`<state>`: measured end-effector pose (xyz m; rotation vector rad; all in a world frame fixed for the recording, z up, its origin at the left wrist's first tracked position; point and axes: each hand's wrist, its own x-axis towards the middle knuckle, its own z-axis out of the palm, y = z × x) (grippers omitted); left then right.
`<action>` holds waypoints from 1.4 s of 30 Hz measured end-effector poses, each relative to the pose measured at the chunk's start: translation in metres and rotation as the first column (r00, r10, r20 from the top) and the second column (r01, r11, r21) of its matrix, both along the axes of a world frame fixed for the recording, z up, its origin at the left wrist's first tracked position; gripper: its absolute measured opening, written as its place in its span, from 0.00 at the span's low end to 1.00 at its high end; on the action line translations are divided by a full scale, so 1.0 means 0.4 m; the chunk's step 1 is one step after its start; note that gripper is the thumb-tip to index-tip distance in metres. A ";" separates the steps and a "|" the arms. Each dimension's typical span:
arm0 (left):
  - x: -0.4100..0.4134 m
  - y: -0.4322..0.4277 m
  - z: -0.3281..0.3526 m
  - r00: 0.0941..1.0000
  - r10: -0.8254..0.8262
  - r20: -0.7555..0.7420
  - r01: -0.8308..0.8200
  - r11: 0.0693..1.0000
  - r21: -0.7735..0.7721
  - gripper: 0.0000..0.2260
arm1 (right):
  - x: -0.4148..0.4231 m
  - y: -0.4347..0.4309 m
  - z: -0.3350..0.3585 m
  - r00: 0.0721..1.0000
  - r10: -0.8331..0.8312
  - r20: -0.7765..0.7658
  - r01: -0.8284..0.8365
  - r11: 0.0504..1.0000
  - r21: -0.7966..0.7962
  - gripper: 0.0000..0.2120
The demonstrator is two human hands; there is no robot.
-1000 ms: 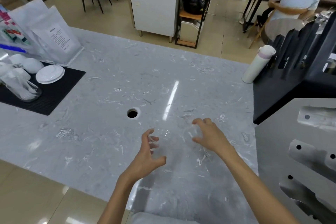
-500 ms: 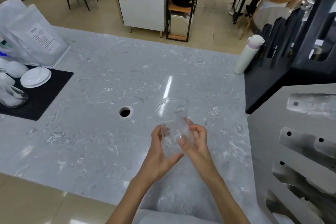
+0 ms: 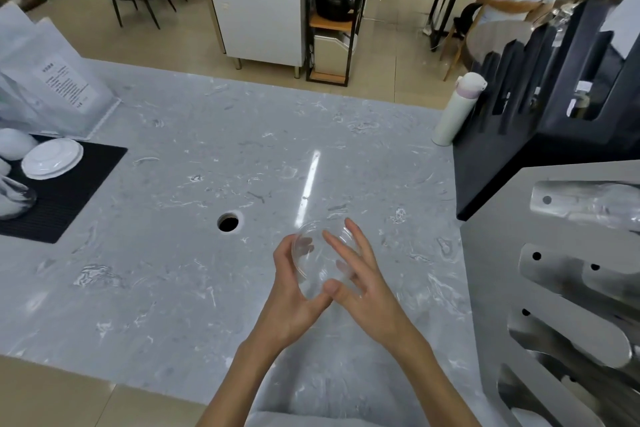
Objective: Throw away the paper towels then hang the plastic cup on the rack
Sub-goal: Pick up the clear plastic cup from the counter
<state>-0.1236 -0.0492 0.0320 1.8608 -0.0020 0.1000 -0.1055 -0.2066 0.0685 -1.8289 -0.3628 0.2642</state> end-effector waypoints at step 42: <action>-0.021 -0.058 -0.021 0.993 -0.058 -0.105 0.062 0.997 0.036 0.38 | -0.051 0.008 -0.031 0.920 -0.392 0.021 0.386 0.912 0.136 0.33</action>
